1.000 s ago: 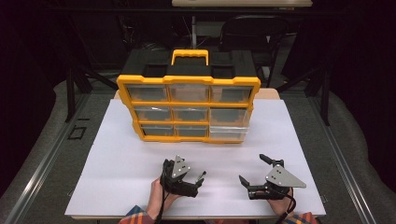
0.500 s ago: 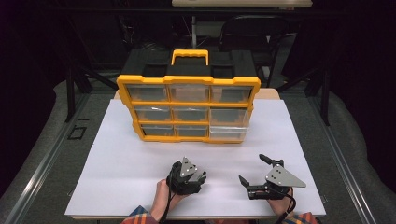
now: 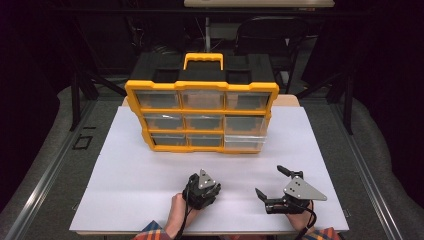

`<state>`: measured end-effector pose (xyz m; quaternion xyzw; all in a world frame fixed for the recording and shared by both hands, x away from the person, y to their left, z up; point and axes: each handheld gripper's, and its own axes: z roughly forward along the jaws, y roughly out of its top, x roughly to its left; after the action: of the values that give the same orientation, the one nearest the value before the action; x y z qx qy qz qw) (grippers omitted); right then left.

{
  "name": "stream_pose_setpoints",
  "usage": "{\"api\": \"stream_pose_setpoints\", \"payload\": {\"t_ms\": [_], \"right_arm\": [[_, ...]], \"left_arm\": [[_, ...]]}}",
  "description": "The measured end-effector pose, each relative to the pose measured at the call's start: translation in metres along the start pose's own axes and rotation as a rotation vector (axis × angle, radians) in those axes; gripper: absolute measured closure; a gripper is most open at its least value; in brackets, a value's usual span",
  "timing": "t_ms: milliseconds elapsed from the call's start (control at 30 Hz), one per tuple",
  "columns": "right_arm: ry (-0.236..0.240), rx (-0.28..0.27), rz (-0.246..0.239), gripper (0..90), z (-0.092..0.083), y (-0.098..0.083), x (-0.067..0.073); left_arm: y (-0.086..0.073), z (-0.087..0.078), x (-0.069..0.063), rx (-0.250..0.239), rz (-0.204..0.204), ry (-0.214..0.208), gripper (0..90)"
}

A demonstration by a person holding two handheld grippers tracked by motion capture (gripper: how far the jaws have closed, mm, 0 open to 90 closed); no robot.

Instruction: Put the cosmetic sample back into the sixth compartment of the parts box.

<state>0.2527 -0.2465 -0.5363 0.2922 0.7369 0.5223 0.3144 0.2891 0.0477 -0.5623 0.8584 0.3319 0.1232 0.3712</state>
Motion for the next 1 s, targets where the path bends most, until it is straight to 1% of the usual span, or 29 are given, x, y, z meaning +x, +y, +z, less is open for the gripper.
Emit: {"api": "stream_pose_setpoints", "payload": {"t_ms": [67, 100, 167, 267, 367, 767, 867, 1000], "right_arm": [[0.001, 0.001, 0.003, 0.4, 0.0, 0.0, 0.0], [0.002, 0.002, 0.002, 0.4, 0.0, 0.0, 0.0], [0.004, 0.002, 0.002, 0.4, 0.0, 0.0, 0.001], [0.004, 0.001, 0.0, 0.4, 0.0, 0.0, 0.001], [0.006, 0.003, 0.001, 0.4, 0.0, 0.0, 0.001], [0.011, 0.008, -0.001, 0.4, 0.001, 0.0, 0.0], [0.011, 0.009, -0.001, 0.4, 0.001, -0.001, 0.0], [0.011, 0.01, -0.001, 0.4, 0.001, -0.001, 0.0]], "left_arm": [[0.0, 0.0, 0.0, 0.0, -0.006, 0.001, 75.8], [0.0, 0.0, 0.001, -0.001, -0.013, 0.004, 78.5], [0.0, 0.0, 0.001, -0.001, -0.013, 0.003, 80.0], [-0.001, 0.0, 0.001, -0.005, -0.016, 0.001, 80.3], [-0.001, 0.0, 0.003, -0.01, -0.027, -0.013, 80.6], [0.0, -0.008, 0.007, -0.038, -0.009, -0.043, 80.6], [0.0, -0.01, 0.009, -0.044, -0.012, -0.046, 80.6], [-0.001, -0.014, 0.013, -0.056, -0.004, -0.045, 80.6]]}}
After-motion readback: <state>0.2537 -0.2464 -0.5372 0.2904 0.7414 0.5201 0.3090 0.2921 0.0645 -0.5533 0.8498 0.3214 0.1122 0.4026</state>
